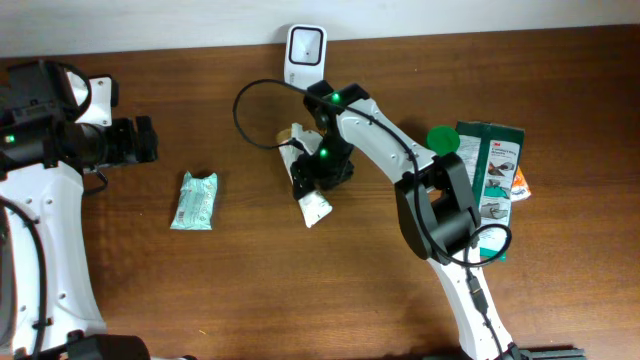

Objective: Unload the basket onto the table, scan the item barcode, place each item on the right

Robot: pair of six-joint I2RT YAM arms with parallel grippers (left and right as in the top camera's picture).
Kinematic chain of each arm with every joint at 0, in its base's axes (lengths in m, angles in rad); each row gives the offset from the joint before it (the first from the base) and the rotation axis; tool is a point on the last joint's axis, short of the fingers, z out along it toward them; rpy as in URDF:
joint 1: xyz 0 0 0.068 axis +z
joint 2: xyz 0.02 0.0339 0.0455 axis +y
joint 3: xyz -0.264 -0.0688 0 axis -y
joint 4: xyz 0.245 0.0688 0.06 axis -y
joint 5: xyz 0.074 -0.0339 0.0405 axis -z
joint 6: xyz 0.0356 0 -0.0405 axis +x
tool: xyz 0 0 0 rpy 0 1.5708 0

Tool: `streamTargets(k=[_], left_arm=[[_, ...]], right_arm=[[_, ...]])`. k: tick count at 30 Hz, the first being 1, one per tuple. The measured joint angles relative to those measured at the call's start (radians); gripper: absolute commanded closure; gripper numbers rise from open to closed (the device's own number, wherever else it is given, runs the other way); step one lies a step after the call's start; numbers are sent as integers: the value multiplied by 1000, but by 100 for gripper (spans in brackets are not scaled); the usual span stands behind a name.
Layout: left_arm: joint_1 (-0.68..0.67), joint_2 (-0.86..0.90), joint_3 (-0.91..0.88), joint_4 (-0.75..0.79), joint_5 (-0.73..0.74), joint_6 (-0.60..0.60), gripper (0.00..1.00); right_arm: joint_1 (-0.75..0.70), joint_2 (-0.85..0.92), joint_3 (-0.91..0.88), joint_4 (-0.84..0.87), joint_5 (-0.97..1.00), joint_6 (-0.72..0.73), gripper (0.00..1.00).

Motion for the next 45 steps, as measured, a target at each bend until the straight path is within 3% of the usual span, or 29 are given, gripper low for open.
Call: streamTargets(k=[4, 5, 6, 8, 11, 16, 19, 24, 29, 35, 45], left_arm=[[0, 0, 0, 0, 0, 0, 1], [0, 0, 0, 0, 0, 0, 1], [0, 0, 0, 0, 0, 0, 1], [0, 0, 0, 0, 0, 0, 1], [0, 0, 0, 0, 0, 0, 1], [0, 0, 0, 0, 0, 0, 1], [0, 0, 0, 0, 0, 0, 1], [0, 0, 0, 0, 0, 0, 1], [0, 0, 0, 0, 0, 0, 1], [0, 0, 0, 0, 0, 0, 1], [0, 0, 0, 0, 0, 0, 1]], right_arm=[[10, 0, -6, 22, 54, 95, 42], [19, 0, -18, 36, 65, 117, 50], [28, -9, -34, 60, 72, 137, 69], [33, -18, -66, 98, 74, 165, 95], [28, -29, -67, 93, 58, 185, 96], [16, -42, -57, 26, -169, -1, 96], [16, -201, -57, -42, -345, -126, 96], [1, -472, -54, -69, -447, -178, 96], [-116, -538, -51, -173, -645, -229, 96], [-182, -538, -51, -268, -705, -309, 96], [-195, -538, -51, -252, -679, -351, 96]])
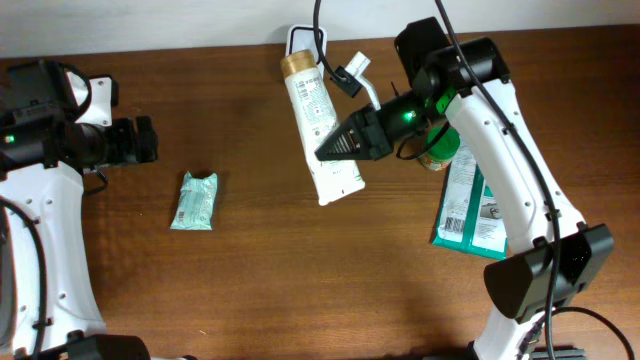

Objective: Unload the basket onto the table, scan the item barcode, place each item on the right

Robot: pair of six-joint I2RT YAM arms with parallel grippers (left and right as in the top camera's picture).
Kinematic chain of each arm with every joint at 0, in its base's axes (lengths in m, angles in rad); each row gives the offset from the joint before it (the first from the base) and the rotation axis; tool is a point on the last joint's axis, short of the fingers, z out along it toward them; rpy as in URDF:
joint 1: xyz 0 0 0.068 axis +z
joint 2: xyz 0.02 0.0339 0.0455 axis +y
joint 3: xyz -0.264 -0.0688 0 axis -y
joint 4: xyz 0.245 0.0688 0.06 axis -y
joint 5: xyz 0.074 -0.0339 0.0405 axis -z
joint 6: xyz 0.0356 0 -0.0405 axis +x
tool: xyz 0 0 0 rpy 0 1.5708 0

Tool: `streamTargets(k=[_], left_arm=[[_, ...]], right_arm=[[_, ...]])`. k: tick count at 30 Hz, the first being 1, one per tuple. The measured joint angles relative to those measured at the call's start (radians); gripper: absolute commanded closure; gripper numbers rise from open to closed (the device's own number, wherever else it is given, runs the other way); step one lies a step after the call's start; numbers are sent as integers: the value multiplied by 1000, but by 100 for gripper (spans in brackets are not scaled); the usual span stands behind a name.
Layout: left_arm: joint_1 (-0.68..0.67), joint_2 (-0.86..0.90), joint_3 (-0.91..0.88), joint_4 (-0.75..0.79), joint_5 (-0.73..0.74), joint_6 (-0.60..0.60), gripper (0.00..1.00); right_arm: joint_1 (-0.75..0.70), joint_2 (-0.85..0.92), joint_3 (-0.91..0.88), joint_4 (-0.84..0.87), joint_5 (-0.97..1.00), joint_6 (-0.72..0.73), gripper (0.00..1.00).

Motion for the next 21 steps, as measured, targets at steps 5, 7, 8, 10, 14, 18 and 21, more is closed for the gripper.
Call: streamTargets(k=[5, 7, 8, 10, 14, 18, 21], left_arm=[[0, 0, 0, 0, 0, 0, 1], [0, 0, 0, 0, 0, 0, 1], [0, 0, 0, 0, 0, 0, 1], [0, 0, 0, -1, 0, 0, 1], [0, 0, 0, -3, 0, 0, 1], [0, 0, 0, 0, 0, 0, 1], [0, 0, 0, 0, 0, 0, 1]], right_arm=[[97, -2, 0, 320, 425, 180, 96], [170, -1, -1, 480, 755, 247, 96], [192, 2, -3, 539, 874, 254, 96], [218, 48, -1, 733, 1126, 234, 96], [216, 238, -3, 1175, 1447, 75, 96], [213, 443, -4, 1529, 1627, -193, 96], [198, 572, -4, 1566, 1759, -285, 96]])
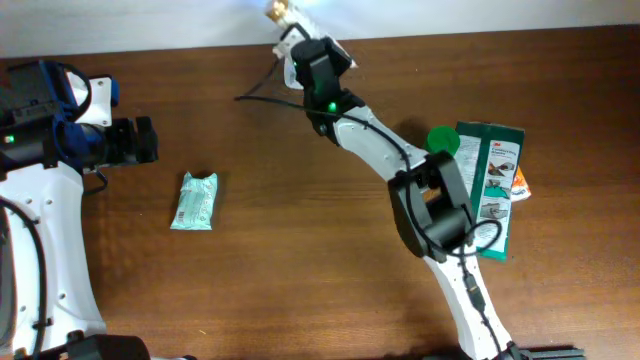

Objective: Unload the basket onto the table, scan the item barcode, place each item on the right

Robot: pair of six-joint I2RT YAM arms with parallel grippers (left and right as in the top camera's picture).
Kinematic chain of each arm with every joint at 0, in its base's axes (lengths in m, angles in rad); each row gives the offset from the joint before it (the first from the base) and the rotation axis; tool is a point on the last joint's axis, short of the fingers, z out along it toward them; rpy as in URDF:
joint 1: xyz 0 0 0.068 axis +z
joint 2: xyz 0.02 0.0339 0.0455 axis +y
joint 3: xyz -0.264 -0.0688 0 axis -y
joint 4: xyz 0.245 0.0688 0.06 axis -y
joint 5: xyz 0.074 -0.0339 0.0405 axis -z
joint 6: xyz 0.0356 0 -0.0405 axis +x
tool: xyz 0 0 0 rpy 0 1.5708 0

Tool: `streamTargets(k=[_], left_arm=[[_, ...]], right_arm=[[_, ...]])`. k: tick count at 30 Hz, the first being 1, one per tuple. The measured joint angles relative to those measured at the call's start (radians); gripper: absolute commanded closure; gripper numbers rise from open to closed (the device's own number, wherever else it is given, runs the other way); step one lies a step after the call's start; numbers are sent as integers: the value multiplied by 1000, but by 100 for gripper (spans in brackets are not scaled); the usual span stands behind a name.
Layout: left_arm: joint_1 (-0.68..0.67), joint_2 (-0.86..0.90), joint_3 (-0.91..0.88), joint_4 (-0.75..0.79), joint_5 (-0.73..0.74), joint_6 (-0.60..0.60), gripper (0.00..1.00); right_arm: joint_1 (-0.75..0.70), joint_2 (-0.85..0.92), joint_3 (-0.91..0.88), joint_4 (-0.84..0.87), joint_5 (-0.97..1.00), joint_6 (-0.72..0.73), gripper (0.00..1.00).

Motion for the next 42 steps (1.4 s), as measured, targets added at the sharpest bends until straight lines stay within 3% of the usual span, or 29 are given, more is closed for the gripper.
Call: streamTargets(k=[3, 8, 14, 18, 20, 23, 26, 30, 33, 38, 40, 42], left_arm=[[0, 0, 0, 0, 0, 0, 1], [0, 0, 0, 0, 0, 0, 1], [0, 0, 0, 0, 0, 0, 1], [0, 0, 0, 0, 0, 0, 1], [0, 0, 0, 2, 0, 0, 1], [0, 0, 0, 1, 0, 0, 1], [0, 0, 0, 0, 0, 0, 1], [0, 0, 0, 1, 0, 0, 1], [0, 0, 0, 0, 0, 0, 1], [0, 0, 0, 0, 0, 0, 1], [0, 0, 0, 0, 0, 0, 1], [0, 0, 0, 0, 0, 0, 1]], right_arm=[[-28, 50, -3, -3, 56, -53, 96], [-44, 51, -3, 2, 109, -276, 96], [-10, 51, -3, 2, 140, -367, 96], [33, 51, -3, -8, 161, -344, 96], [105, 33, -3, -127, 163, -293, 96], [204, -61, 3, -466, 136, -81, 96], [227, -190, 14, -949, -32, 332, 96], [163, -200, 10, -1412, -275, 830, 96], [50, -200, -36, -1483, -337, 1045, 96], [-123, -201, -219, -1482, -362, 1172, 95], [-198, -201, -239, -1488, -360, 1188, 89], [-252, -202, -239, -1505, -361, 1186, 71]])
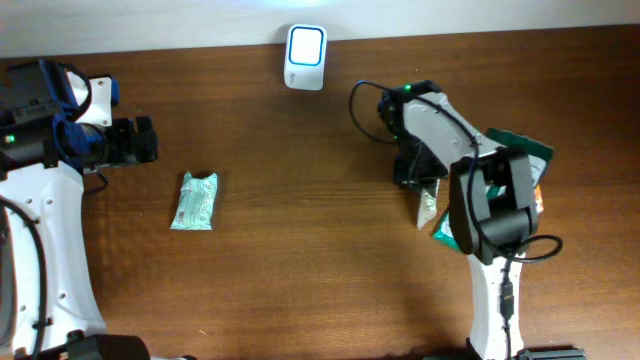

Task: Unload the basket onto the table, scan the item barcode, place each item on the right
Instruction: 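Lay the white tube on the right-side pile, right gripper, then grasp the light green wrapped packet with the right gripper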

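The white scanner point(305, 45) stands at the table's back edge, its face lit. My right gripper point(412, 172) is low over the table right of centre, apparently shut on the white tube point(427, 205). Only the tube's lower end shows from under the arm. That end lies against the green box point(522, 152). At the far left my left gripper point(143, 140) hangs open with nothing in it.
A pale green packet point(194, 200) lies on the table at the left. The green box and an orange pack under it sit at the right, largely covered by my right arm. A black cable loops near the right wrist.
My right gripper has moved from the scanner at the back edge to the right-middle of the table, with the tube now low beside the green box. The scanner now shows in full.
My right gripper was first on the tube lying below the scanner. Then it held the tube raised, in front of the scanner. Then the tube was right at the scanner. Now it is down by the green box. The left arm stayed still.
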Robot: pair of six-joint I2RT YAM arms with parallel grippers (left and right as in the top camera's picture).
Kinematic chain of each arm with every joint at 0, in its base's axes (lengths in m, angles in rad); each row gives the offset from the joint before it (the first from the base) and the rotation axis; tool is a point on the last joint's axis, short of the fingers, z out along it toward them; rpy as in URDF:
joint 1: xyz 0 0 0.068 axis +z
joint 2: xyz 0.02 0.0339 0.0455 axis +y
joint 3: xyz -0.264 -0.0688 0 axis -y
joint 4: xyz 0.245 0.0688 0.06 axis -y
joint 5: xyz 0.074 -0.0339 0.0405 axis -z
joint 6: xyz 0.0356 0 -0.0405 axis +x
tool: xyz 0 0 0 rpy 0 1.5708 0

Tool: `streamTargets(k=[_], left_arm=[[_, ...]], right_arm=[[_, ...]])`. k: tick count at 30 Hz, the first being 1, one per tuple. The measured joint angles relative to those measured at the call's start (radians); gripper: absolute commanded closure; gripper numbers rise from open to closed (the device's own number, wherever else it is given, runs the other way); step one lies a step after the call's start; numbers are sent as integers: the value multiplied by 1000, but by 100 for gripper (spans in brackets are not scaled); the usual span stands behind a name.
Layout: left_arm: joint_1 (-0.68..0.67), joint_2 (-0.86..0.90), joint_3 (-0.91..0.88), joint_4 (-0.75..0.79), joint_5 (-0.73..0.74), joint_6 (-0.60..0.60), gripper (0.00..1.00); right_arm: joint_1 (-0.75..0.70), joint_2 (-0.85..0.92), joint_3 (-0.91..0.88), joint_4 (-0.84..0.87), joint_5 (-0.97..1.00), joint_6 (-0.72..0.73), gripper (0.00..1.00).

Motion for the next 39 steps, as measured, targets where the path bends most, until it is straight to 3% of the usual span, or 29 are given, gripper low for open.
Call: streamTargets(k=[1, 5, 6, 7, 11, 14, 17, 20, 23, 28, 33, 34, 36, 39], left_arm=[[0, 0, 0, 0, 0, 0, 1], [0, 0, 0, 0, 0, 0, 1], [0, 0, 0, 1, 0, 0, 1], [0, 0, 0, 1, 0, 0, 1], [0, 0, 0, 0, 0, 0, 1], [0, 0, 0, 0, 0, 0, 1], [0, 0, 0, -1, 0, 0, 1], [0, 0, 0, 0, 0, 0, 1], [0, 0, 0, 0, 0, 0, 1], [0, 0, 0, 0, 0, 0, 1], [0, 0, 0, 0, 0, 0, 1], [0, 0, 0, 0, 0, 0, 1], [0, 0, 0, 0, 0, 0, 1], [0, 0, 0, 0, 0, 0, 1]], right_arm=[[-20, 0, 0, -8, 0, 2, 60], [-60, -3, 13, -49, -1, -8, 56], [-61, -4, 49, -77, -1, -11, 51], [-60, -6, 155, -127, -34, -53, 45], [-35, -18, 459, -164, -184, -177, 43], [29, -20, 469, 130, -568, -268, 43], [170, -15, 418, 401, -681, -185, 43], [315, 37, 357, 668, -686, -51, 44], [424, 116, 341, 816, -668, 18, 44], [514, 201, 340, 895, -665, 31, 45], [552, 266, 338, 912, -665, 128, 55], [557, 275, 338, 922, -666, 135, 61], [566, 286, 339, 946, -673, 162, 87], [565, 287, 339, 949, -703, 175, 96]])
